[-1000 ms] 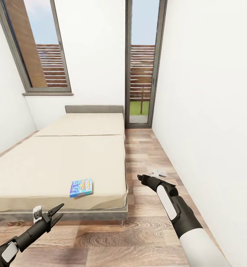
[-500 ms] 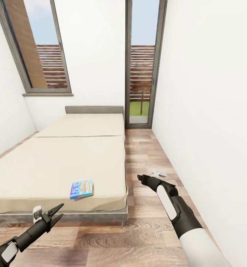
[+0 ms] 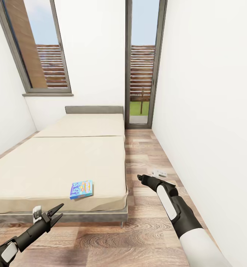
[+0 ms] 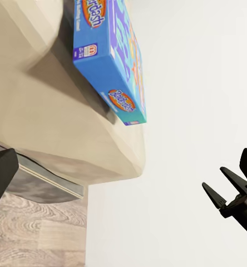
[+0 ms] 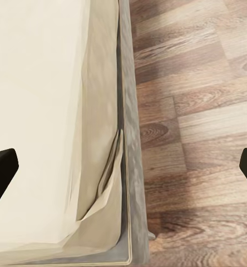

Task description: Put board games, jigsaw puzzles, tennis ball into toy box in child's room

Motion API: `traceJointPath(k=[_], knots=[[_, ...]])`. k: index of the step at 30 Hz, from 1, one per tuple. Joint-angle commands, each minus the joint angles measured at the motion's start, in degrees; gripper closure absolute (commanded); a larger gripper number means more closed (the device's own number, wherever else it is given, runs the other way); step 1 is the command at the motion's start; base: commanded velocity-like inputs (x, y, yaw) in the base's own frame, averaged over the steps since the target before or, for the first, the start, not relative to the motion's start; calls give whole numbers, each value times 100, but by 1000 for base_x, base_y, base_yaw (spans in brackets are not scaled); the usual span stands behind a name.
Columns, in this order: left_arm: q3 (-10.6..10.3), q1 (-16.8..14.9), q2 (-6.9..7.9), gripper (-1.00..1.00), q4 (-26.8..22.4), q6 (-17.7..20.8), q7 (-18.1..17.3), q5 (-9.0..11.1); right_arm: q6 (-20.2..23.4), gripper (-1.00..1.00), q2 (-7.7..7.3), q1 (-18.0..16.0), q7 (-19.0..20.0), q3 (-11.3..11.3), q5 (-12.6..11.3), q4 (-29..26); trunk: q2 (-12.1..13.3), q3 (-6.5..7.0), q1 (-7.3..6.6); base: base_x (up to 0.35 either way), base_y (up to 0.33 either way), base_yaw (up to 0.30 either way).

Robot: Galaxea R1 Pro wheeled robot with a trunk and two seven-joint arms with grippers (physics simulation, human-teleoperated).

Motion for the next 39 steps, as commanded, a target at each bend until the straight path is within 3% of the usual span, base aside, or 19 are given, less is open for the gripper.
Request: traceJointPath(k=[1, 39], knots=[[-16, -2, 2, -100, 3, 58, -9, 42, 13, -100, -1, -3, -55, 9, -60, -8, -2, -6, -1, 0, 0, 0], [-16, -2, 12, -100, 3, 49, -10, 42, 12, -100, -3, -3, -55, 9, -60, 1, -2, -6, -1, 65, -5, 0]])
